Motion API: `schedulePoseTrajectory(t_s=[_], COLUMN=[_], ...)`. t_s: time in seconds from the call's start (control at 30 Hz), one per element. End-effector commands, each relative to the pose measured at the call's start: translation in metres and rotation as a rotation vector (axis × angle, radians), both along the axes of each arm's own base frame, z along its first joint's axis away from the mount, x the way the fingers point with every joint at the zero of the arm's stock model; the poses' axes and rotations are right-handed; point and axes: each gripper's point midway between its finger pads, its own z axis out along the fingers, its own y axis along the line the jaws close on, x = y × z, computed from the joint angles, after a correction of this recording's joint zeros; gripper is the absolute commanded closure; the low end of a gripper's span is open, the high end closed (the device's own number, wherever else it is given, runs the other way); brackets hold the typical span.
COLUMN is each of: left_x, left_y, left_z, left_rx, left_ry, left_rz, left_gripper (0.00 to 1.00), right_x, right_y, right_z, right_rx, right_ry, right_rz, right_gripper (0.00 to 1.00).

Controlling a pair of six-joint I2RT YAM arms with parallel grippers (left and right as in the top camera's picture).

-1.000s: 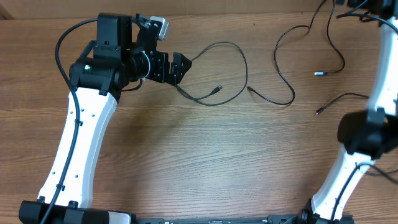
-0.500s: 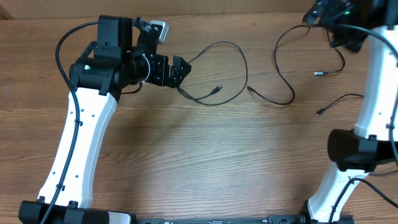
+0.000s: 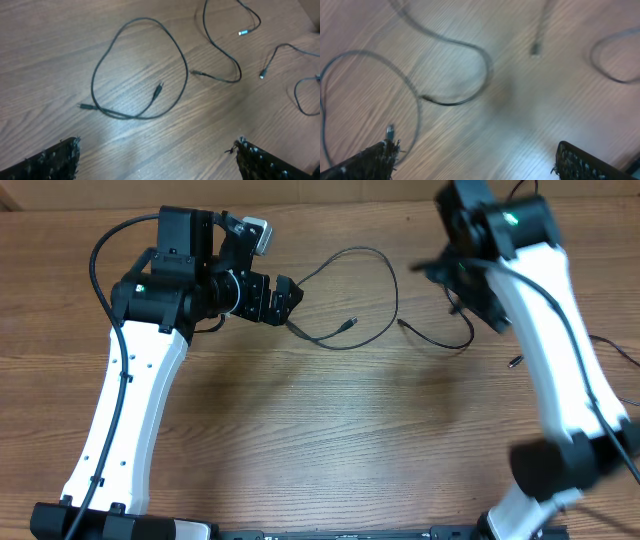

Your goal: Untangle cables

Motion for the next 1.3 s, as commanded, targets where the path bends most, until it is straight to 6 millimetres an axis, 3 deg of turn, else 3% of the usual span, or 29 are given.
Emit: schedulePoseTrajectory(t_s=[0.0,0.07,0.17,0.33,0.5,0.57,0.7,0.83,0.87,0.9,0.97,1.07,1.2,1.27], left_x=[0.003,0.003,0.003,0.002,0.001,0.001,0.001,0.001,0.001,0.001,0.001,0.002,0.002,0.002], left_y=[0.004,0.004,0.004,0.003,0.004,0.004,0.004,0.004,0.004,0.004,0.004,0.006,0.007,0.007], left_z=[0.005,0.005,0.005,0.004,0.003,0.003,0.003,0.002,0.002,0.002,0.002,0.002,0.001,0.001], left_rx=[0.017,0.017,0.016,0.017,0.019,0.019,0.024,0.031,0.035,0.036,0.037,0.049,0.054,0.054], left_ry=[-0.031,-0.03,-0.03,-0.025,-0.02,-0.02,-0.021,-0.025,-0.029,-0.029,-0.031,-0.035,-0.036,-0.035], left_rz=[-0.004,-0.004,-0.004,-0.005,-0.004,-0.004,-0.01,-0.015,-0.021,-0.021,-0.023,-0.019,-0.015,-0.015], left_gripper=[0.0,0.0,0.0,0.0,0.01,0.0,0.0,0.0,0.0,0.0,0.0,0.0,0.0,0.0], right_x=[-0.06,-0.073,-0.076,-0.055,-0.03,-0.024,-0.007,0.005,0.009,0.014,0.023,0.032,0.034,0.037], right_y=[-0.044,-0.041,-0.018,0.015,0.028,0.039,0.042,0.037,0.033,0.028,0.018,-0.003,-0.024,-0.026], right_z=[0.021,0.004,-0.036,-0.093,-0.131,-0.155,-0.19,-0.211,-0.214,-0.216,-0.215,-0.211,-0.211,-0.21], right_rx=[-0.042,0.016,0.193,0.371,0.428,0.48,0.471,0.467,0.462,0.454,0.435,0.409,0.402,0.402], right_ry=[-0.1,-0.117,-0.199,-0.275,-0.269,-0.209,-0.176,-0.168,-0.171,-0.185,-0.216,-0.254,-0.265,-0.276], right_rz=[-0.172,-0.186,-0.149,-0.077,-0.104,-0.139,-0.139,-0.147,-0.143,-0.124,-0.09,-0.083,-0.113,-0.114], right_gripper=[0.0,0.0,0.0,0.0,0.0,0.0,0.0,0.05,0.1,0.24,0.4,0.59,0.61,0.64])
